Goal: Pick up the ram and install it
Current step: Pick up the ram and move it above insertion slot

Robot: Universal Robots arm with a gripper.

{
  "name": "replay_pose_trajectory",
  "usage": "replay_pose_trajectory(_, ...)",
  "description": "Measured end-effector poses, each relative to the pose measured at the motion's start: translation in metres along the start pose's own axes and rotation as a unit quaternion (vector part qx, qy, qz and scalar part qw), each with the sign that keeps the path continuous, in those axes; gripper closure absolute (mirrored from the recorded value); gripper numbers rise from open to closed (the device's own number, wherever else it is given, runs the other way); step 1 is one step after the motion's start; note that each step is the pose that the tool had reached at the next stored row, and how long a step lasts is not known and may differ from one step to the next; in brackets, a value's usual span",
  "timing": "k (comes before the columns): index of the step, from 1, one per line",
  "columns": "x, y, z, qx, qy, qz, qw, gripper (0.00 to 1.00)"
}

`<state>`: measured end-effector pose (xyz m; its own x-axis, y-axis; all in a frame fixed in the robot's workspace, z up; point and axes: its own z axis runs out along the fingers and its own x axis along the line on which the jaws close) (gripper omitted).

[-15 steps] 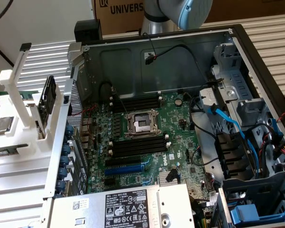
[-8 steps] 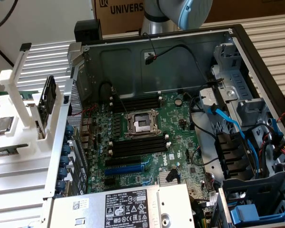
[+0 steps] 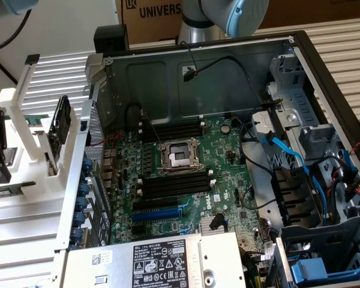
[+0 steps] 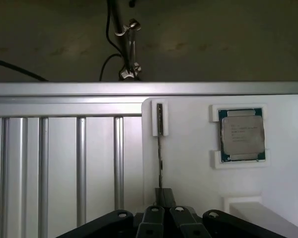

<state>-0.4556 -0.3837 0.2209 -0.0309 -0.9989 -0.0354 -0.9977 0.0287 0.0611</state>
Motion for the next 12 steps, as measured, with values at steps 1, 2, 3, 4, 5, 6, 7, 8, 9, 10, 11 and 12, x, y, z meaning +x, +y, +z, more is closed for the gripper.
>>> replay_pose_trajectory(1,0.0000,0.0000,0.0000,0.0000,0.0000,0.000,1.0000,0.90)
replay_pose_trajectory(2,0.0000,0.0000,0.0000,0.0000,0.0001,0.000,1.0000,0.90)
replay_pose_trajectory(3,0.0000,0.0000,0.0000,0.0000,0.0000,0.000,1.0000,0.90)
replay_pose_trajectory(4,0.0000,0.0000,0.0000,-0.0001,0.0001,0.000,1.0000,0.90)
replay_pose_trajectory(5,0.0000,0.0000,0.0000,-0.0001,0.0001,0.000,1.0000,0.90)
replay_pose_trajectory(6,0.0000,0.0000,0.0000,-0.0001,0.0001,0.000,1.0000,0.90)
replay_pose_trajectory(7,0.0000,0.0000,0.0001,0.0000,0.0000,0.000,1.0000,0.90)
replay_pose_trajectory(8,0.0000,0.0000,0.0001,0.0000,0.0000,0.000,1.0000,0.90)
replay_pose_trajectory(9,0.0000,0.0000,0.0001,-0.0001,0.0001,0.000,1.0000,0.90)
replay_pose_trajectory(10,0.0000,0.0000,0.0001,-0.0001,0.0000,0.000,1.0000,0.90)
replay_pose_trajectory(11,0.0000,0.0000,0.0002,0.0000,0.0000,0.000,1.0000,0.89)
replay_pose_trajectory(12,0.0000,0.0000,0.0002,0.0000,0.0000,0.000,1.0000,0.89)
